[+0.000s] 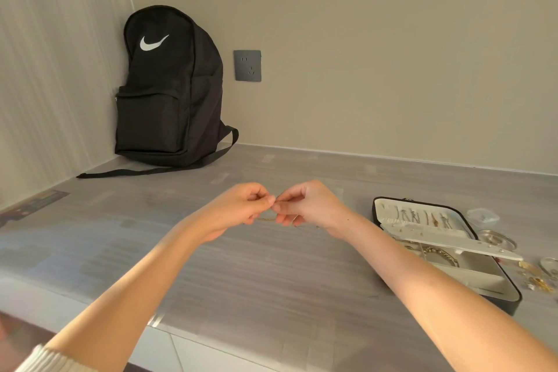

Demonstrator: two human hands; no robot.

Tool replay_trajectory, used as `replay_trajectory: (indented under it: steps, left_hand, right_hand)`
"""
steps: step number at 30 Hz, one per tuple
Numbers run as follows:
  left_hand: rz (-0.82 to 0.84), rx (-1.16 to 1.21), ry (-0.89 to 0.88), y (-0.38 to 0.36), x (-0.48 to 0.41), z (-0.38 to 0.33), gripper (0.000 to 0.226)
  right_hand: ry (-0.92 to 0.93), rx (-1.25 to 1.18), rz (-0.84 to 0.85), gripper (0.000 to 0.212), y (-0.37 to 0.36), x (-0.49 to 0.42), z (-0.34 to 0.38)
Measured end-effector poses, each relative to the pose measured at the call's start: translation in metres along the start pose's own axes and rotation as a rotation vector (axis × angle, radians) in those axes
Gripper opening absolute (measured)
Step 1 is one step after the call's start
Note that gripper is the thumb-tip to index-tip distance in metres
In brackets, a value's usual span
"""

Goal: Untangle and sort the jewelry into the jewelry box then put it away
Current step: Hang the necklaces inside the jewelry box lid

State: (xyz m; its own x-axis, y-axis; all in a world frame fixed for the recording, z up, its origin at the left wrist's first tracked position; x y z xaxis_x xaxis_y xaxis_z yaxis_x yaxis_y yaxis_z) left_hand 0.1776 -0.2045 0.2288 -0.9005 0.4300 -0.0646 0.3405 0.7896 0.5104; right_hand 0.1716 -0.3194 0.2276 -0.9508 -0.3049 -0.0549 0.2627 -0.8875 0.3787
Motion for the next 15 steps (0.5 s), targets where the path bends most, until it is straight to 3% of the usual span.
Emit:
replay_trajectory:
  steps: [9,15]
  left_hand:
    - [-0.011,0.008,-0.085,-0.001,0.008,-0.049,0.007]
    - [-0.052,-0.048,-0.153,-0.006,0.014,-0.081,0.022]
  right_hand:
    - [-0.004,0.085,-0.036,0.005,0.035,0.033,0.037]
    - [0.011,0.083,-0.065,0.006,0.045,0.056,0.054]
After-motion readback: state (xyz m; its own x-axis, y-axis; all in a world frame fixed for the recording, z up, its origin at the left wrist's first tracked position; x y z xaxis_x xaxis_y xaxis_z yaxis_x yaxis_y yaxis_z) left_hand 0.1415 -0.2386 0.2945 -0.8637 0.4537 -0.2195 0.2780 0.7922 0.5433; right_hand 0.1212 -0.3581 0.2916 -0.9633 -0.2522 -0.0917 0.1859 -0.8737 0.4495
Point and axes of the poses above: each hand's wrist, its own x-axis away from the middle knuckle, its own y-axis out of the back of the hand, z = x × y, the point moved 8 cm from there along -x, towards the middle knuckle, and after that the axes turned 2 degrees about -y, right-handed, at the moved point
